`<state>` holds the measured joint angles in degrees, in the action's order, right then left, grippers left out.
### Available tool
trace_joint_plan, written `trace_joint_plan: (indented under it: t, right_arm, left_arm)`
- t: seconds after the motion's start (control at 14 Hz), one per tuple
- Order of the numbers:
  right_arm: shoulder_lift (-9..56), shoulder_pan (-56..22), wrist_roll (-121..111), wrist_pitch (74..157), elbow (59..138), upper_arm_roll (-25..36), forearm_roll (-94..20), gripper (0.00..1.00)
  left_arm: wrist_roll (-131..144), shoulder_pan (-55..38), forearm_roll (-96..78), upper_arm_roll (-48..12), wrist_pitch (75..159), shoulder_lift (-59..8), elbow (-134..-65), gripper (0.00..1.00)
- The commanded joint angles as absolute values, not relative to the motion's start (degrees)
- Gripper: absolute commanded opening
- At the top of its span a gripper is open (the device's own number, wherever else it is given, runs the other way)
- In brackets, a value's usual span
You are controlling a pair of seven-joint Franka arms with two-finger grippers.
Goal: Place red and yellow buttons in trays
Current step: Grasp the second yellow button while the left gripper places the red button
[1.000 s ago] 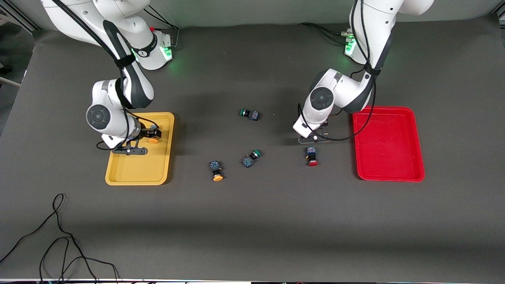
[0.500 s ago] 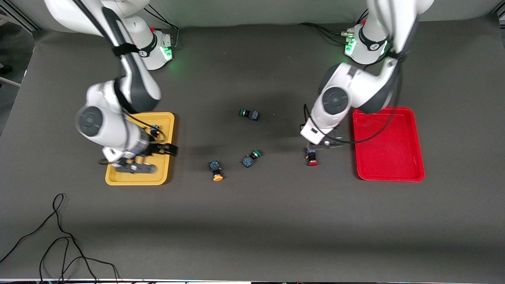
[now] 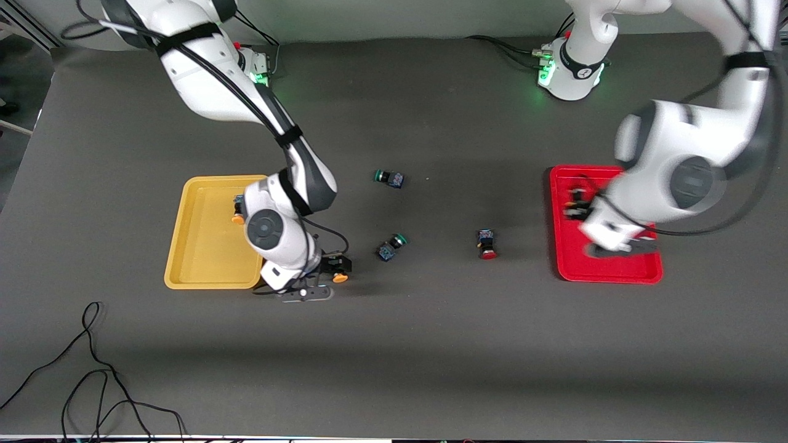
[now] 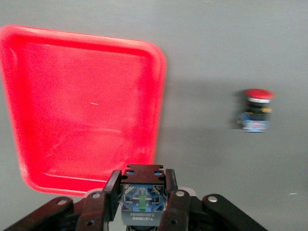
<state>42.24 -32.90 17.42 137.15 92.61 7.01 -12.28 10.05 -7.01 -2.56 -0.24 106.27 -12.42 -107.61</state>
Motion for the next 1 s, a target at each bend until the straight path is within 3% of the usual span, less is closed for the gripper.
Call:
trace_joint_plan:
  t: [0.0,0.21,0.29,0.36,0.5,0.71,0.93]
  right_arm:
    - [43.7,-33.7,18.1,138.0,91.1,7.3,-13.4,0.95]
    - [43.7,-34.7,20.5,138.1,92.2,7.3,-13.6,0.73]
    - [43.8,-34.8,20.6,138.1,92.5,7.3,-13.6,0.57]
    - [43.8,-34.7,20.6,138.1,93.2,7.3,-13.6,0.35]
    - [43.3,-34.3,20.6,137.7,93.3,7.3,-13.6,0.01]
    - [41.4,-33.7,20.0,136.2,93.1,7.9,-13.6,0.00]
    - [34.7,-28.8,17.1,125.5,93.3,8.7,-13.0,0.00]
  left_arm:
    - [2.6,-2.0,0.3,-1.0,112.8,-14.4,-112.4,0.26]
    - [2.6,-1.5,1.8,-0.9,131.1,-17.8,-123.2,0.27]
    - [2.6,-1.4,2.0,-0.9,136.2,-19.2,-125.8,0.27]
    - [2.6,-1.5,2.0,-0.9,139.1,-19.9,-127.3,0.35]
    - [2.6,-1.8,2.0,-1.0,138.9,-20.0,-126.4,0.99]
    - [2.5,-1.6,2.0,-1.1,126.2,-17.5,-119.4,1.00]
    - [3.6,-2.2,1.3,-1.5,114.0,-15.4,-110.6,1.00]
